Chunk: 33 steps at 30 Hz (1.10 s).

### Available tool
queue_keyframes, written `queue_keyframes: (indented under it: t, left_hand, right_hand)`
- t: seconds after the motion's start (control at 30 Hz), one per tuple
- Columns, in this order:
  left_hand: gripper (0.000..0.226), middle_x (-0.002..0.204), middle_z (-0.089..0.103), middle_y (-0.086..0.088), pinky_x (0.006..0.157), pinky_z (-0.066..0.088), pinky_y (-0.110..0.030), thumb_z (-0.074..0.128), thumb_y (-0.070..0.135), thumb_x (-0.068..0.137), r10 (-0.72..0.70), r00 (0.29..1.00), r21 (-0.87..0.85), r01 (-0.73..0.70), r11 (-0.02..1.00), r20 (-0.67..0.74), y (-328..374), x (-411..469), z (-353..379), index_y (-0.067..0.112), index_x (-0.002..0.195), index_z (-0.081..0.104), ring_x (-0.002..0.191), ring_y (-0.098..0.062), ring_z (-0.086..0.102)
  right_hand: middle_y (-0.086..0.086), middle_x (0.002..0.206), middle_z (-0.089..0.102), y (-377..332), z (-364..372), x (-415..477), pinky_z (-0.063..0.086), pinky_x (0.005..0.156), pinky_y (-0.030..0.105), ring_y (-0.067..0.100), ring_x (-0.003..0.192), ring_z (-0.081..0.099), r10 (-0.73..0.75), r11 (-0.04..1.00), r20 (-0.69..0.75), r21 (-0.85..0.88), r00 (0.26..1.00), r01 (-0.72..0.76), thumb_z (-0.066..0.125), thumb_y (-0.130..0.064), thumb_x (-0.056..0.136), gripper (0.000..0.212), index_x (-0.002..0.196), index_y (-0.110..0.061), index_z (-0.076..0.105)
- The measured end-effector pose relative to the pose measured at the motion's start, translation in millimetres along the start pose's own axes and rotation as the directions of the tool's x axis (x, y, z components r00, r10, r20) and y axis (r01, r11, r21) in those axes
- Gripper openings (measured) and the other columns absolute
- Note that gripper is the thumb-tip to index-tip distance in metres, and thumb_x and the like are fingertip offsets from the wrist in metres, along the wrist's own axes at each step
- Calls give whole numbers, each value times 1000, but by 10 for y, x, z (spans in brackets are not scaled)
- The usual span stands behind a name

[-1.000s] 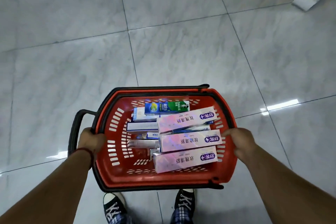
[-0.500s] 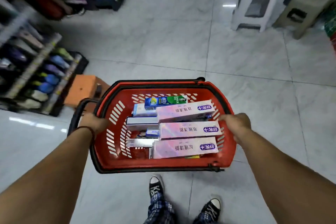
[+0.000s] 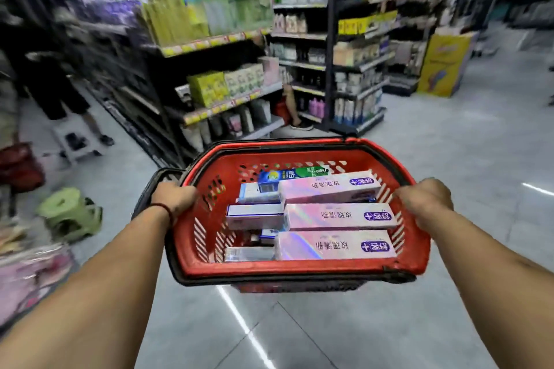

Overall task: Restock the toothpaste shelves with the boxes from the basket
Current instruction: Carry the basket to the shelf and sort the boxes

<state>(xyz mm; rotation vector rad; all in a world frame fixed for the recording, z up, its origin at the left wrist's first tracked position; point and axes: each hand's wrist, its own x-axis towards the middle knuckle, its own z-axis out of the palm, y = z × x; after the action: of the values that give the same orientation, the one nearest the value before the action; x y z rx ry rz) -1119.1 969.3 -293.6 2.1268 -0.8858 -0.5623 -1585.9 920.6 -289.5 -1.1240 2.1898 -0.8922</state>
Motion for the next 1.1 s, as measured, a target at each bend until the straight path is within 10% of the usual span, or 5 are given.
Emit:
queue_keyframes:
  t: [0.47, 0.9, 1.1]
  left_hand:
    - [44, 60, 67, -16, 52, 52, -33, 58, 10, 31, -310, 880, -152, 272, 950, -361, -650, 1481, -1650, 3, 73, 67, 55, -31, 61]
    - [35, 78, 71, -19, 72, 59, -44, 61, 12, 52, -608, 592, -376, 478, 794, -530, -1612, 2710, -2490, 2, 84, 69, 72, -37, 69]
    - [35, 73, 71, -21, 70, 60, -45, 57, 15, 44, -595, 617, -353, 479, 804, -516, -2305, 4044, -3108, 2, 75, 69, 69, -37, 69]
  right_hand:
    - [18, 90, 72, -2643, 2813, 6, 60, 78, 42, 39, 82, 68, -297, 947, 357, -8, 886, 320, 78, -30, 67, 25, 72, -9, 65]
    - [21, 85, 67, -4563, 5553, -446, 51, 70, 36, 41, 85, 67, -460, 836, 617, 57, 639, 547, 78, -34, 71, 31, 69, -8, 62]
    - [21, 81, 63, -5106, 6987, -770, 51, 69, 37, 38, 76, 62, -415, 841, 657, 12, 629, 541, 78, -32, 74, 36, 90, 0, 72]
